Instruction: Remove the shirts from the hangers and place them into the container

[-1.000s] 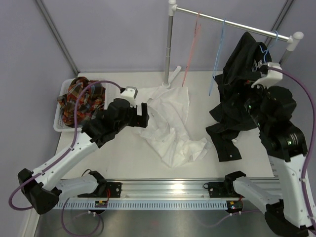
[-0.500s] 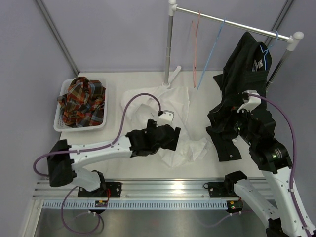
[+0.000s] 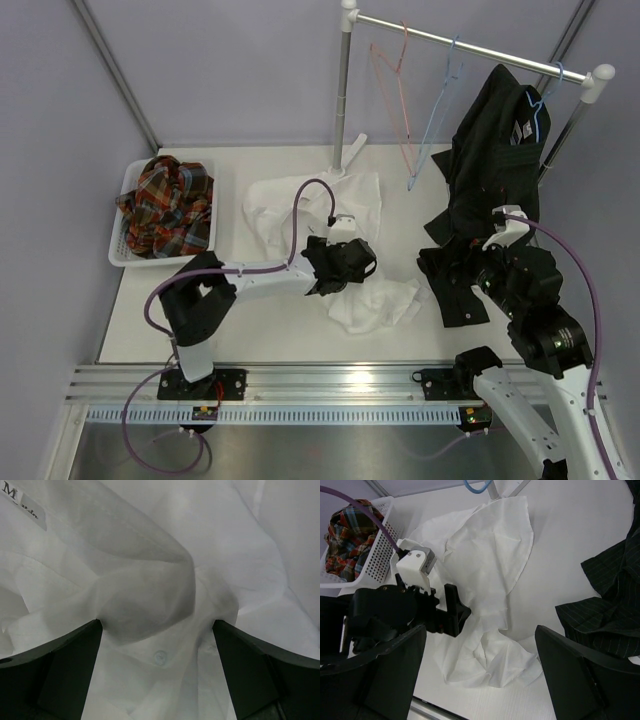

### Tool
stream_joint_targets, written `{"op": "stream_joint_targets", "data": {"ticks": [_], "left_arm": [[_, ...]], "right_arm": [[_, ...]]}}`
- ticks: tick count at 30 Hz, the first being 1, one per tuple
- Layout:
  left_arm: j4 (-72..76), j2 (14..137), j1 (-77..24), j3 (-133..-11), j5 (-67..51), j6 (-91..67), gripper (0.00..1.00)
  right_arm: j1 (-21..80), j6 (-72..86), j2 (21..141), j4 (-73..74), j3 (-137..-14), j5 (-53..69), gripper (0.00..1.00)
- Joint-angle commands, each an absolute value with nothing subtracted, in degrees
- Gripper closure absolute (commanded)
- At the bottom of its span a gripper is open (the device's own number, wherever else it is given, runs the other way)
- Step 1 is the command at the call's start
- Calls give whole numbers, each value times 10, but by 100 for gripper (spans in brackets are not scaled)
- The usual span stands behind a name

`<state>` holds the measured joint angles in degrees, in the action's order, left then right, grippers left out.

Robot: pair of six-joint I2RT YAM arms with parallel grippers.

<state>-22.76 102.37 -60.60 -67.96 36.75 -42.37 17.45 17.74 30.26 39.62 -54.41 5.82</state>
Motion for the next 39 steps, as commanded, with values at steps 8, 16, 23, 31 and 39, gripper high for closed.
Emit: {"op": "stream_joint_targets", "data": {"ticks": [8,16,23,31,39], "left_arm": [[-185,1125,-560,-698,360,-475,36],[-176,1054,-553,-636,393,-468,100],[-200,838,-553,-639,471,-331,100],[-220,703,-492,-808,593,-77,100],[-115,739,-361,-1025,590,174,100]], "right_arm": [[173,165,280,369,-514,98,1],[173,161,272,370,-510,99,1],[173,160,270,372,-506,98,1],[173,158,277,372,-504,97,1],[173,159,287,374,-502,102,1]]}}
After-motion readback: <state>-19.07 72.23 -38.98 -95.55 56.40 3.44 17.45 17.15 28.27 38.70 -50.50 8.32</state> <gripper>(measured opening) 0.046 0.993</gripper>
